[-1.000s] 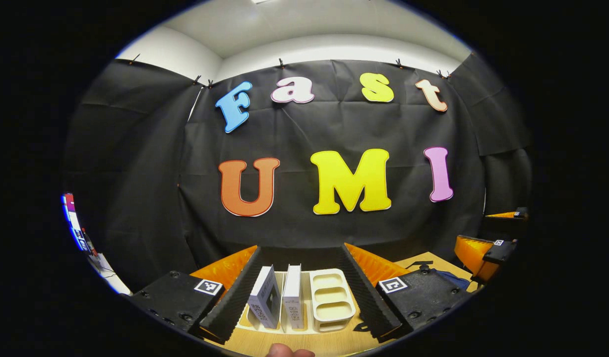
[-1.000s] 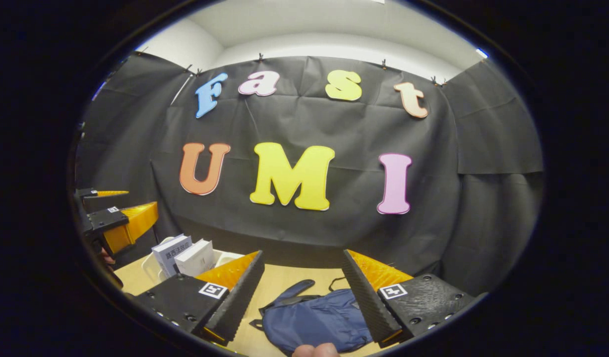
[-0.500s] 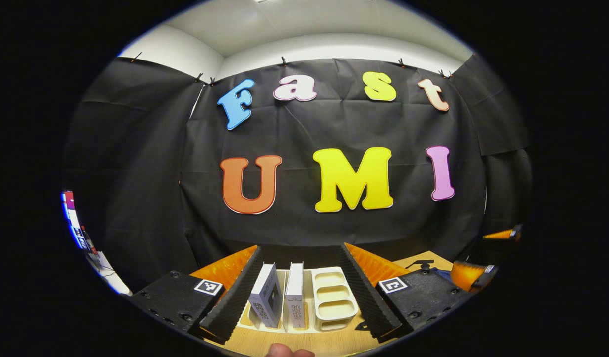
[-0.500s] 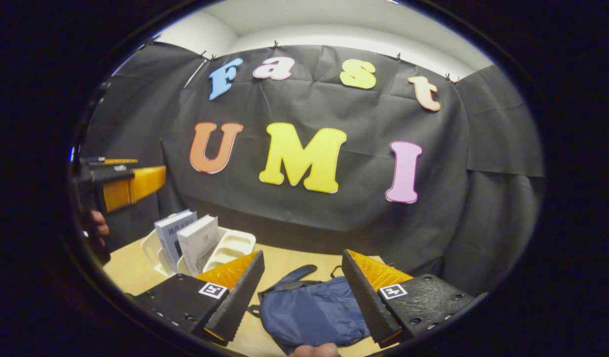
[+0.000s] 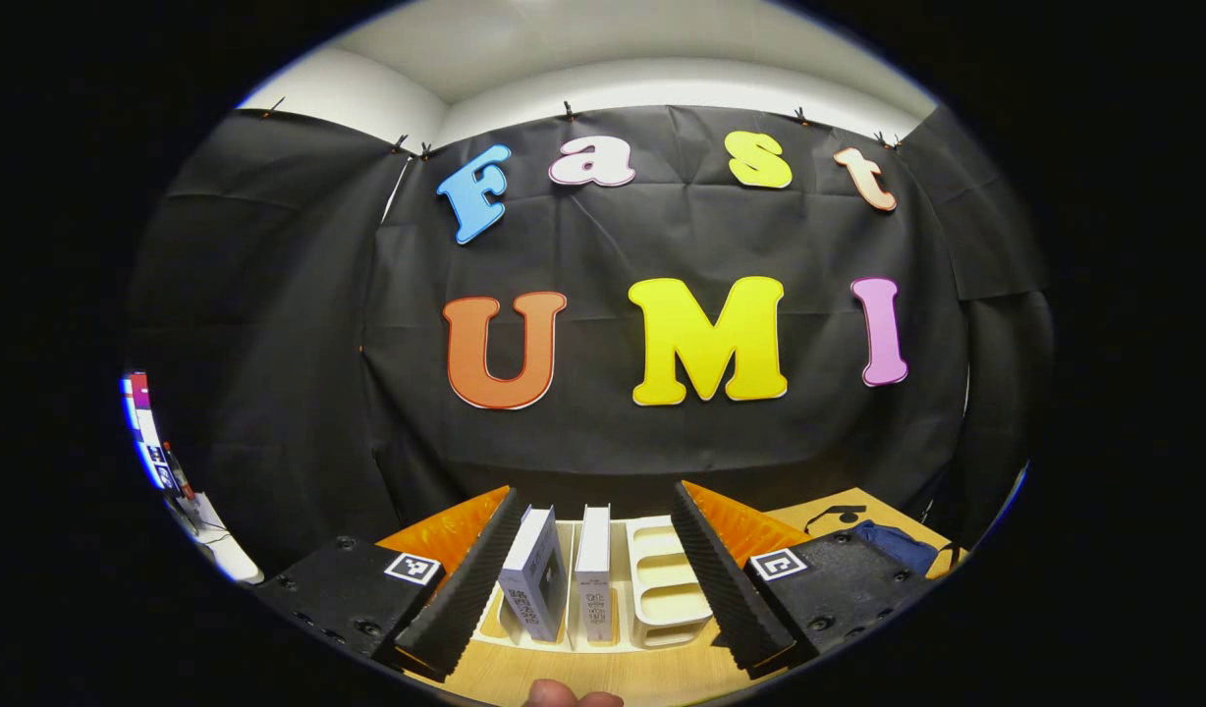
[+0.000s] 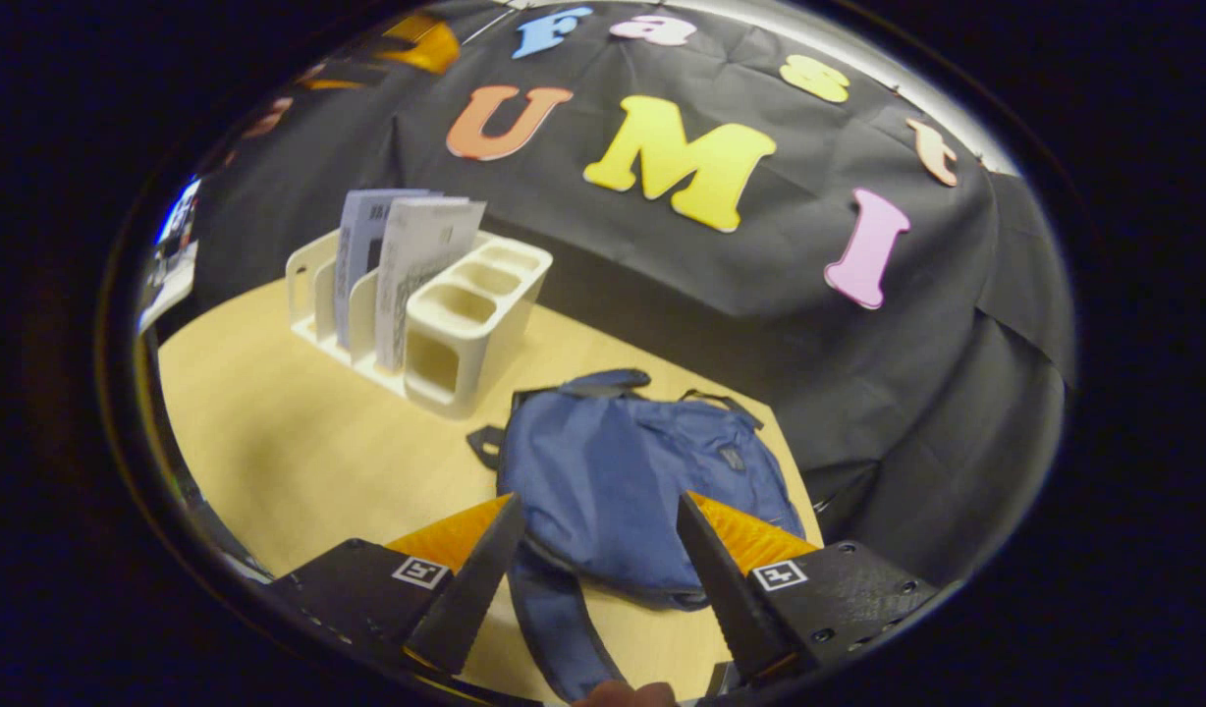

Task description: Open the schoolbag, grab two books from the bookshelf and put them into the schoolbag.

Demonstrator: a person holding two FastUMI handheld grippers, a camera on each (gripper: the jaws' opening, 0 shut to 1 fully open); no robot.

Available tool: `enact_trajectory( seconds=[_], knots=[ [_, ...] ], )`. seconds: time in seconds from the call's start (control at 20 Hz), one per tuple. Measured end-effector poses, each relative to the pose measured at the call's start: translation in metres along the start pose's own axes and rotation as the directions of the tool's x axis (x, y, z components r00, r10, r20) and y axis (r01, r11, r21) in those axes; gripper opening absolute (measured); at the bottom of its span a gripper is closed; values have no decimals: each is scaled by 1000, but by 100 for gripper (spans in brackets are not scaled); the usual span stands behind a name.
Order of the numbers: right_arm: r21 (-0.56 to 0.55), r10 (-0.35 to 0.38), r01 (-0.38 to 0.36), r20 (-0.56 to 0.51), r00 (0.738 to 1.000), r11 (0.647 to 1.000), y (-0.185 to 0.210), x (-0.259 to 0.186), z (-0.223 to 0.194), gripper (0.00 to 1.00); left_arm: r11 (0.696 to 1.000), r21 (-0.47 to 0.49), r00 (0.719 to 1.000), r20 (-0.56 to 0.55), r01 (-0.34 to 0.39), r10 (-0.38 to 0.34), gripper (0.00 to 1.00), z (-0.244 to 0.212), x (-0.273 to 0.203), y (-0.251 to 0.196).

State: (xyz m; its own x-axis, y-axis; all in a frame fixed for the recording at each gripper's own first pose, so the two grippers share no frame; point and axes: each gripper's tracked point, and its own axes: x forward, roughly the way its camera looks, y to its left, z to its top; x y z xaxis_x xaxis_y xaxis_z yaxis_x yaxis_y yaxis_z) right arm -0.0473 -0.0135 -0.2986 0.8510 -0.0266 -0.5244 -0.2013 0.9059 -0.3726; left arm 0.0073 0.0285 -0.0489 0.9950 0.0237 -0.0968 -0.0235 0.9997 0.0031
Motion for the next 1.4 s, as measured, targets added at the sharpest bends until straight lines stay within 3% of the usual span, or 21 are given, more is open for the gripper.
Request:
enact_trajectory(
  seconds=[0.2, 0.35, 0.6, 0.7, 0.85, 1.25, 1.3, 1.35, 1.4],
  knots=[
    [-66, -38, 34, -56, 998, 997, 3, 18, -34, 96, 1000, 13, 1000, -22, -11, 11, 98, -9, -2, 8],
    [-39, -59, 56, -80, 995, 998, 0, 31, -36, 96, 999, 26, 999, -33, -22, 22, 98, -13, -3, 15],
    [14, -100, 101, -55, 993, 995, -6, 45, -15, 99, 999, 26, 999, -46, -24, 25, 98, -14, 0, 15],
    [9, -124, 124, -40, 991, 992, -11, 52, -8, 94, 999, 34, 999, -41, -19, 20, 98, -13, 3, 14],
    [-25, -167, 167, -4, 986, 986, -21, 61, 3, 96, 999, 41, 999, -38, -16, 18, 98, -11, 5, 13],
    [-48, -182, 182, 16, 983, 982, -31, 92, 34, 98, 999, 41, 999, -42, -29, 31, 98, -13, 6, 19],
    [-44, -181, 181, 16, 983, 982, -30, 94, 38, 94, 999, 40, 999, -41, -32, 34, 98, -13, 8, 20],
    [-42, -179, 179, 16, 984, 983, -30, 97, 41, 75, 999, 40, 998, -43, -35, 36, 98, -13, 8, 22],
    [-43, -178, 179, 17, 984, 983, -29, 100, 45, 72, 998, 39, 998, -43, -39, 40, 98, -13, 7, 23]
  ],
)
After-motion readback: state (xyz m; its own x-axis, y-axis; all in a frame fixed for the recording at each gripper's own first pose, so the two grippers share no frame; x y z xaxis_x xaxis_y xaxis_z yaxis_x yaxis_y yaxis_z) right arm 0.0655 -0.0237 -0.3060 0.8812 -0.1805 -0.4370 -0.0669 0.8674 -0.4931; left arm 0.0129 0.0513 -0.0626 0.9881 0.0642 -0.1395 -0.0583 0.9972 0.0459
